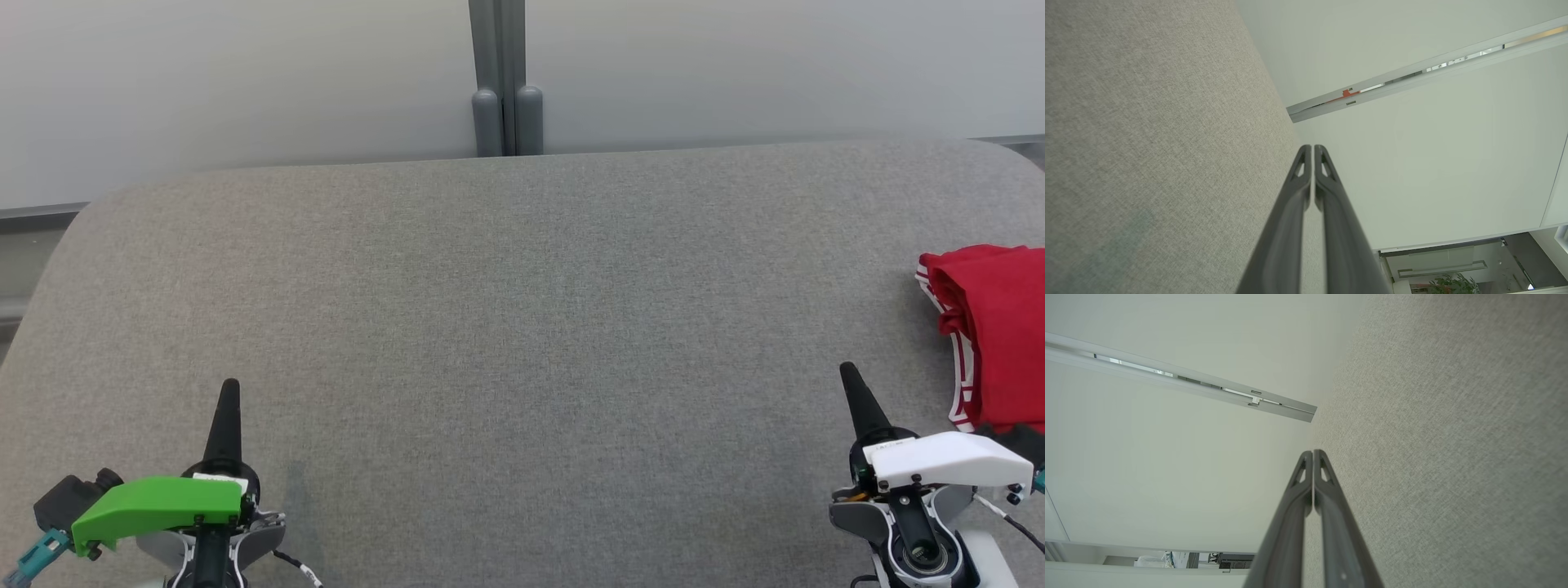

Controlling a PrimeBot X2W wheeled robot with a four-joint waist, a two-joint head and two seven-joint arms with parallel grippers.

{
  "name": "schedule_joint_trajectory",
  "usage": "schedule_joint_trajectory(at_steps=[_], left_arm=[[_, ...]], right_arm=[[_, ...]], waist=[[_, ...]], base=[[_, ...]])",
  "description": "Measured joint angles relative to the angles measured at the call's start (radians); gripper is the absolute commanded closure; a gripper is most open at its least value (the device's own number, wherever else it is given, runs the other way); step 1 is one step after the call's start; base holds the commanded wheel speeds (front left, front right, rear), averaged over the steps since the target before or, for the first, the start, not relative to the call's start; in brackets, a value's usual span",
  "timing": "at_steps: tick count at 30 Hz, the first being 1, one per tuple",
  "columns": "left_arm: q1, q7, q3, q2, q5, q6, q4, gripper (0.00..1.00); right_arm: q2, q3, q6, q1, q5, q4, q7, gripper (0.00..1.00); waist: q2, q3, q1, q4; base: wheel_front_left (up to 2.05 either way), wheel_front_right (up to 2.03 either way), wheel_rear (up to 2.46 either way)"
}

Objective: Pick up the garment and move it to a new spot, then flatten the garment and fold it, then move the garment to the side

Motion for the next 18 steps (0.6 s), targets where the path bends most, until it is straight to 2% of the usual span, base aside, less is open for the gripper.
schedule_joint_trajectory(at_steps=[18], left_arm=[[0.002, 0.039, 0.016, 0.001, -0.141, -0.001, -0.023, 1.00]], right_arm=[[-0.002, -0.007, 0.000, 0.000, 0.163, -0.019, 0.039, 1.00]], waist=[[0.0000, -0.005, 0.0000, -0.004]], base=[[0.00, 0.00, 0.00]])
